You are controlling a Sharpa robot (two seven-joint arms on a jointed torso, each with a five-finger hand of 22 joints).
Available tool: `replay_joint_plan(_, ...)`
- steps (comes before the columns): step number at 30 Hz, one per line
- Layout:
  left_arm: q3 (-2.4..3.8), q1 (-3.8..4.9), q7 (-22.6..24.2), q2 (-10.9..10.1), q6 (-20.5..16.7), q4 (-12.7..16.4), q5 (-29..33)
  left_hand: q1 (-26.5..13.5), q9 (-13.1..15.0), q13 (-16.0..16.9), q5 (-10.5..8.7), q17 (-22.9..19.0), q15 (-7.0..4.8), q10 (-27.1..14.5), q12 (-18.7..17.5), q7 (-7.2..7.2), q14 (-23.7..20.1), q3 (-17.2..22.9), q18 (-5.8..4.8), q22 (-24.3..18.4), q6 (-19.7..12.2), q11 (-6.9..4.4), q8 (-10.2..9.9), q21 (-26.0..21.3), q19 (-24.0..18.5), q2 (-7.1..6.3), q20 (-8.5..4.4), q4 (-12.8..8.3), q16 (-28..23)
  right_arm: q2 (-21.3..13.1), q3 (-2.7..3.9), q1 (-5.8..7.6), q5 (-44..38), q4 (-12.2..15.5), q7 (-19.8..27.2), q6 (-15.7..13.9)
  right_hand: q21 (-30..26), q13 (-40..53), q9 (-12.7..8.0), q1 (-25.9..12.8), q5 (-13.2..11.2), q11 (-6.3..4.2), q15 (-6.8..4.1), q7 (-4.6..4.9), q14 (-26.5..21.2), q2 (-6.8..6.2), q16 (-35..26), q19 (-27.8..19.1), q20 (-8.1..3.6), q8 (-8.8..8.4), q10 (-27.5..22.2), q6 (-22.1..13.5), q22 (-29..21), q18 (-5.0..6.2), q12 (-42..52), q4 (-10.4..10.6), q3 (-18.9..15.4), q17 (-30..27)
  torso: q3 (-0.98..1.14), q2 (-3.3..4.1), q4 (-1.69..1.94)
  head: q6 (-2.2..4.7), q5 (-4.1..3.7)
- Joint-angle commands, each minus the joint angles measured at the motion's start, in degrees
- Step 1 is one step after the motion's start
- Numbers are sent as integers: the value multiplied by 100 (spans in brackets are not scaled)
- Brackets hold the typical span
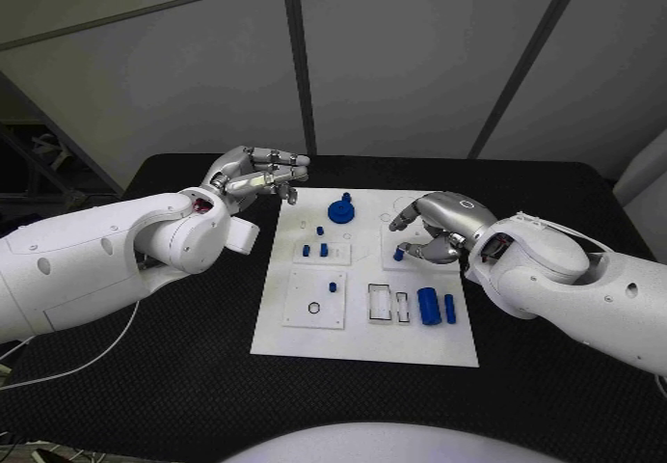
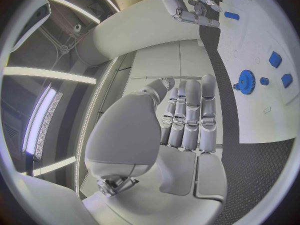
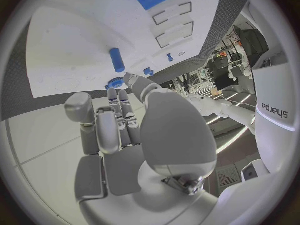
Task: Assemble the parts on the task board
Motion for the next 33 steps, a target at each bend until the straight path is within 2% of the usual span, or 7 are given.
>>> replay_joint_plan(1, 2, 6, -2, 12, 87, -2, 8, -18, -4, 6, -30, -6, 29, -46, 19, 14, -6, -32, -60, -6, -19, -2, -20, -21, -10, 27, 31, -4, -39, -9, 9, 15, -70, -23, -148, 456, -27, -5, -6, -16, -27, -7, 27, -43, 194, -55, -12, -39, -5, 16, -55, -4, -12, 52, 36, 5, -59, -11, 2, 2, 9, -4, -11)
replay_joint_plan(7, 1, 6, -6, 13, 91, -7, 8, -20, -3, 7, -30, -8, 30, -48, 23, 14, -6, -34, -60, -7, -20, -1, -19, -23, -9, 28, 32, -4, -39, -10, 12, 19, -98, -57, -181, 712, -39, 1, -5, -10, -41, -10, 27, -66, 193, -40, -13, -37, -3, 22, -54, -2, -22, 54, 81, 24, -110, -23, -2, 4, 10, -17, -10)
replay_joint_plan(15, 1, 6, -6, 13, 95, -11, 8, -20, -3, 7, -30, -8, 30, -48, 23, 14, -6, -34, -60, -7, -20, -1, -19, -23, -9, 28, 32, -4, -39, 45, 10, 18, -106, -77, -158, 885, -43, 15, 4, 14, -45, -33, 9, -86, 191, 12, -15, -13, -13, 39, 16, 38, -20, 52, 201, 60, -171, -44, -1, 0, 14, -37, 1)
replay_joint_plan(28, 1, 6, -12, 16, 98, -12, 8, -25, -2, 9, -30, -11, 31, -51, 30, 14, -5, -38, -60, -10, -19, -1, -17, -27, -8, 34, 34, -1, -38, 172, 9, 17, -105, -190, -125, 965, 103, 51, 56, 107, -64, -199, -125, -35, 211, 195, 15, 189, -125, 136, 592, 358, 187, 5, 535, 157, -52, -28, 3, 5, 9, -45, 4)
replay_joint_plan(33, 1, 6, -16, 14, 97, -11, 8, -25, -2, 9, -30, -11, 31, -51, 30, 14, -5, -38, -60, -10, -19, -1, -17, -27, -8, 34, 34, -1, -38, 215, 9, 17, -105, -248, -139, 991, 141, 81, 96, 191, -200, -255, -176, -53, 225, 294, 43, 232, -171, 219, 859, 584, 240, -6, 611, 154, 32, 4, 0, 1, 11, -55, 0)
